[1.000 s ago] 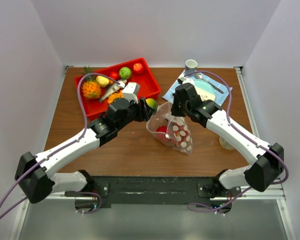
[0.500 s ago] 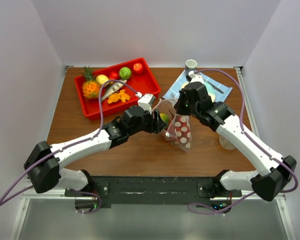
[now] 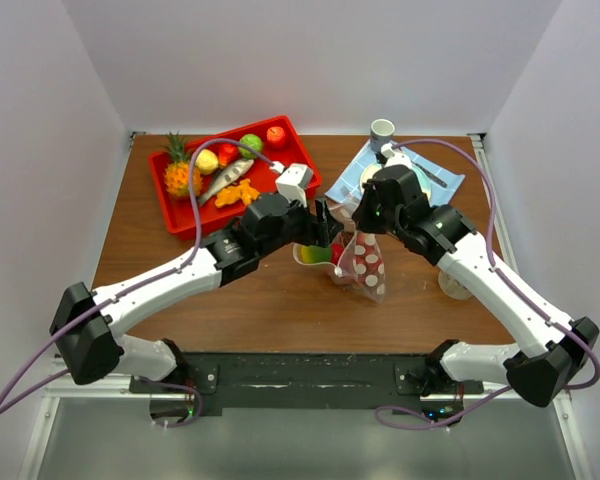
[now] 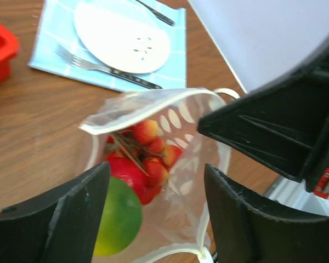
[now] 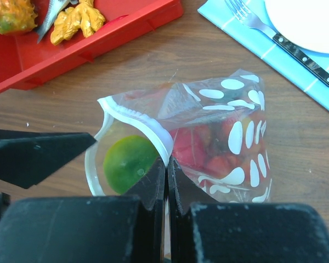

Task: Place the food in the zip-top bag and seal the zipper
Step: Place the fake fruit in the zipper food storage bag, then pick up the fake fruit from the bin.

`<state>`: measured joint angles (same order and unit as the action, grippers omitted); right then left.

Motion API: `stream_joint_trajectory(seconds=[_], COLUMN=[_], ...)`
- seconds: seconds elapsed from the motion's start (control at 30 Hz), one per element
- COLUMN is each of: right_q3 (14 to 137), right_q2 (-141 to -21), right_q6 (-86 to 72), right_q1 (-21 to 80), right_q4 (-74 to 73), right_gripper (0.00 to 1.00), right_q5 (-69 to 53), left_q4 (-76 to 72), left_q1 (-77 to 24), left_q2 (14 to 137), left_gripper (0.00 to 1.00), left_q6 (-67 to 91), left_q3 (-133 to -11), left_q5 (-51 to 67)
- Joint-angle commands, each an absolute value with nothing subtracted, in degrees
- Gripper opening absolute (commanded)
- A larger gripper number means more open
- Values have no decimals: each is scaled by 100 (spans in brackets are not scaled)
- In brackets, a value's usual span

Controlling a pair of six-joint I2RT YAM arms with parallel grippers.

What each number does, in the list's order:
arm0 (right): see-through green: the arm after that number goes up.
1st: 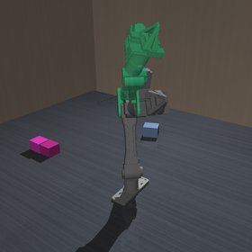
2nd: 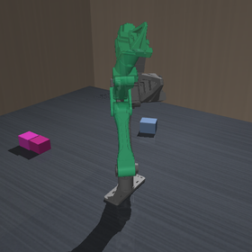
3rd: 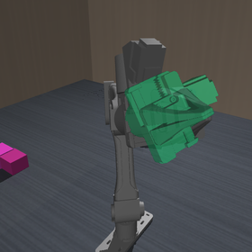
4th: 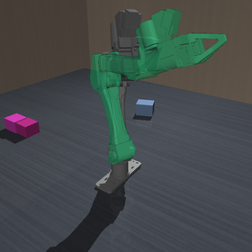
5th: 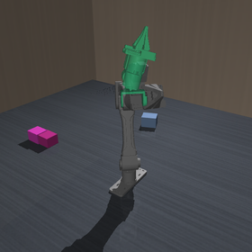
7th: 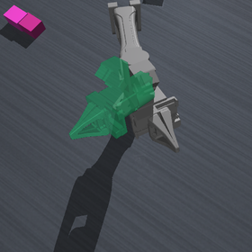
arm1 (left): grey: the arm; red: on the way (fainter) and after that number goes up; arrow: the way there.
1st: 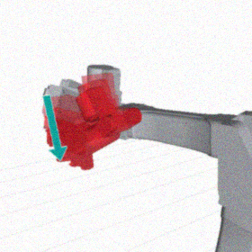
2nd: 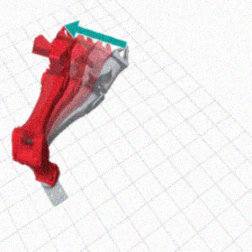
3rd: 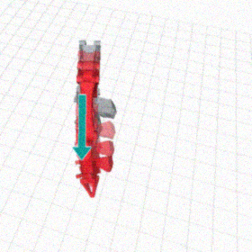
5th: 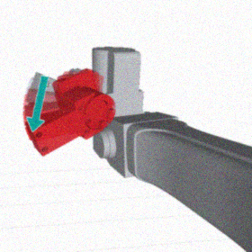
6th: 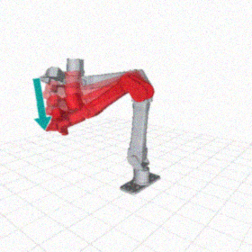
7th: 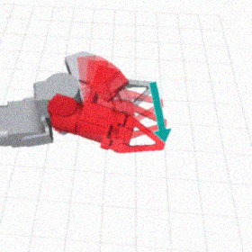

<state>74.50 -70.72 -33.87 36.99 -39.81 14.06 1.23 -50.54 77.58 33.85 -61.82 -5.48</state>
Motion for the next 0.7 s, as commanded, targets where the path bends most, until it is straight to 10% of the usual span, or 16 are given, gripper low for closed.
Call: stream_joint_trajectory(seconds=[0.0, 0.67], right_q3=[7857, 7769], right_q2=[-6838, -6372], right_q6=[-3322, -2953], right_q1=[3674, 3674], right_q4=[-3964, -3929], right_gripper=[2, 0], right_q5=[1687, 1169], left_q4=[587, -449], left_q1=[-4914, -1688], left_q2=[7348, 11573], left_gripper=[70, 90], left_q6=[3138, 1284], left_q3=[-6723, -10325], left_q5=[-1510, -1275])
